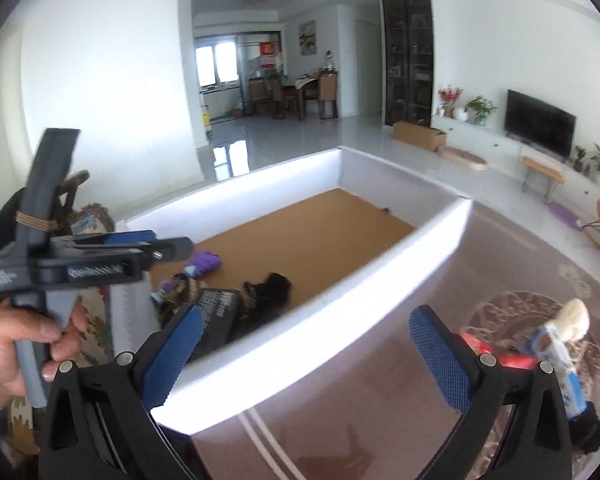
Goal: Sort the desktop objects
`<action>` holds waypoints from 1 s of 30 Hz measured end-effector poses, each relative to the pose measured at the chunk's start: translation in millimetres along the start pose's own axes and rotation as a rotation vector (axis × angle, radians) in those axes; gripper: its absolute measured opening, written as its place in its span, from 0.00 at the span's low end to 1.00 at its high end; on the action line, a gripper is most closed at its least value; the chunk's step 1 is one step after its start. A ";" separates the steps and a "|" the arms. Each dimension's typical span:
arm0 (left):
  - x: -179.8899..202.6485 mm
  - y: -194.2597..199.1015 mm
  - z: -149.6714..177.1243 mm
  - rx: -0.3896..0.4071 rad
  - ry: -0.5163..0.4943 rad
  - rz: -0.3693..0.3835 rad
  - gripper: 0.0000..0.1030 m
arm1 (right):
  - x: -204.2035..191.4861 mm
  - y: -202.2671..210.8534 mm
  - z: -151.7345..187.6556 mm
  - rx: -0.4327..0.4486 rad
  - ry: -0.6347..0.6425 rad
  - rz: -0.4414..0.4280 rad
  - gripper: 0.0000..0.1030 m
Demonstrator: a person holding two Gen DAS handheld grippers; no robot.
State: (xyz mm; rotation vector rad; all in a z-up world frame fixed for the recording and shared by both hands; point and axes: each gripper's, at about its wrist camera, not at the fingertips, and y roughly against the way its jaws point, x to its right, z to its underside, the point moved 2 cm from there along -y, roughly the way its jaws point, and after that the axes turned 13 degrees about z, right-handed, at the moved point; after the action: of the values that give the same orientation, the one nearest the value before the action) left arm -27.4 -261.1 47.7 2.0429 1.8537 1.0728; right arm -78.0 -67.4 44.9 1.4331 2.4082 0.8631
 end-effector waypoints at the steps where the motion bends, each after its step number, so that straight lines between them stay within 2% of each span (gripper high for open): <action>1: 19.1 0.8 4.9 -0.005 -0.007 0.037 0.72 | 18.1 2.9 14.9 -0.013 0.001 0.053 1.00; 3: 60.7 -0.5 16.1 -0.020 -0.038 0.104 0.73 | 54.0 1.9 47.7 -0.084 0.012 0.166 1.00; 6: 122.8 -13.3 42.2 -0.073 -0.113 0.183 0.83 | 110.1 5.3 99.8 -0.190 -0.006 0.301 1.00; 9: 169.8 -38.1 71.3 -0.126 -0.195 0.241 0.86 | 162.5 11.9 140.4 -0.272 -0.106 0.358 1.00; 12: 200.1 -77.5 96.7 -0.213 -0.236 0.255 0.86 | 202.3 19.5 172.9 -0.335 -0.217 0.385 1.00; 14: 212.0 -104.7 108.0 -0.248 -0.217 0.273 0.85 | 210.3 42.3 188.9 -0.361 -0.265 0.398 1.00; 17: 228.3 -134.5 127.5 -0.293 -0.219 0.265 0.85 | 210.4 49.8 205.6 -0.388 -0.295 0.414 1.00; 23: 245.1 -164.1 151.5 -0.307 -0.396 0.163 0.85 | 214.3 54.1 212.3 -0.393 -0.326 0.411 1.00; 28: 226.1 -172.5 153.7 -0.335 -0.326 0.169 0.85 | 212.6 52.2 213.1 -0.397 -0.317 0.428 1.00; 30: 225.2 -173.6 153.6 -0.328 -0.339 0.154 0.86 | 212.6 52.0 213.0 -0.397 -0.318 0.428 1.00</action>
State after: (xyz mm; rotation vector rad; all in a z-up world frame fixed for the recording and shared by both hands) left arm -80.0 32.4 -76.9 2.0407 1.2845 0.9210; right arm -50.4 213.2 -72.6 1.7787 1.6168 1.0349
